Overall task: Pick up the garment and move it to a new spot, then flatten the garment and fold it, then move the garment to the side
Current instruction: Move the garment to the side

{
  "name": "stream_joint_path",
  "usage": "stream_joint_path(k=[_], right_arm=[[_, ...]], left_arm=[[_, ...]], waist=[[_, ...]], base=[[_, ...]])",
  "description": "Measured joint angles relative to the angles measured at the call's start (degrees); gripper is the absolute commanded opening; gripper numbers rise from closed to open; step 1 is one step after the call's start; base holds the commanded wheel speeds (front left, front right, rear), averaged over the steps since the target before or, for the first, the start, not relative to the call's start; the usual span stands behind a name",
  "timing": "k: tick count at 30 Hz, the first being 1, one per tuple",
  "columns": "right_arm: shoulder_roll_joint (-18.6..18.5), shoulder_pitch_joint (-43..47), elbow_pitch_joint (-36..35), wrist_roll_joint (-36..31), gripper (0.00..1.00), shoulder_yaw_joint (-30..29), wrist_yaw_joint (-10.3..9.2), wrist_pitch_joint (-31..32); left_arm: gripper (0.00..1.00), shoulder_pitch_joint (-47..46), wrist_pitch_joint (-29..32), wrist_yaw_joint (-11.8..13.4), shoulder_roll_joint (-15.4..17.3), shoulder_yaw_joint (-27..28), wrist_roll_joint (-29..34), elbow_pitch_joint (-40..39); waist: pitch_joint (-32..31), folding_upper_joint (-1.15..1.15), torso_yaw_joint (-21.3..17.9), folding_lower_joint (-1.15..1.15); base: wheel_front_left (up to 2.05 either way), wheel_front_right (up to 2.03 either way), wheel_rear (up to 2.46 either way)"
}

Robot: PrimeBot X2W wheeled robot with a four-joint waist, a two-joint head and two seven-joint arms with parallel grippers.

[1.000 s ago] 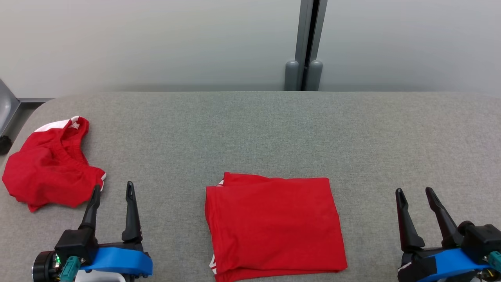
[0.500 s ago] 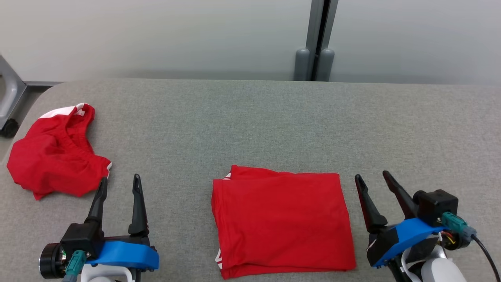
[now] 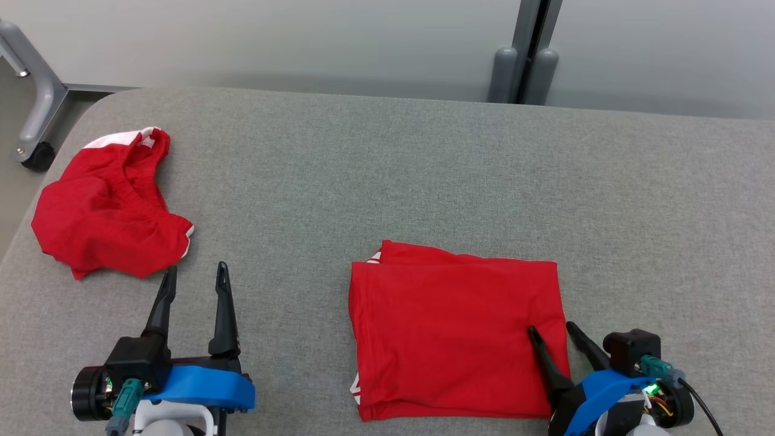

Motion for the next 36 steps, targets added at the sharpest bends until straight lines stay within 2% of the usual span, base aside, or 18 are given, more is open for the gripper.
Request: stream_joint_path(k=[5,6,7,15,19,27,36], right_arm=[[-0.18,-1.44,3.72,2.77,1.0,2.59,-0.01,-1.19],[-0.22,-1.65,4.13,4.26,0.44,3.43,-0.01,-1.21],[-0.13,-1.81,4.56,5.23,0.0,3.94,-0.01,-1.43],[-0.18,-6.03,7.2,2.82,0.0,2.09,0.02,-3.85],[-3.28,-8.5,6.32,1.22,0.0,0.22,0.02,-4.27],[-9.55,-11.13,1.4,1.03,0.0,-3.46,0.01,-4.04],[-12.71,-11.41,-3.08,1.65,0.0,-8.1,0.01,-4.87]], left_arm=[[1.0,-0.42,0.0,-0.32,-0.33,0.11,0.26,0.38],[1.0,-0.55,0.0,-0.34,-0.42,0.15,0.29,0.49],[1.0,-0.62,0.0,-0.44,-0.46,0.24,0.34,0.58],[1.0,-1.49,0.0,-0.79,-1.2,0.77,0.45,0.55],[1.0,-3.14,-0.01,-1.2,-1.79,0.78,0.68,-0.27],[1.0,-7.19,0.0,-1.57,-2.75,0.86,2.13,-2.87],[1.0,-10.76,-0.07,-1.45,-1.14,1.88,4.15,-6.94]], waist=[[0.19,0.0,0.13,0.0],[0.13,0.0,0.1,0.0],[0.07,0.0,0.03,0.0],[1.39,0.0,-1.29,0.0],[3.41,0.0,-2.96,0.0],[9.61,0.0,-8.92,0.0],[15.73,0.0,-15.57,0.01]], base=[[0.0,0.0,0.0],[0.0,0.0,0.0],[0.0,0.0,0.0],[0.0,0.0,0.0],[0.0,0.0,0.0],[0.0,0.0,0.0],[0.0,0.0,0.0]])
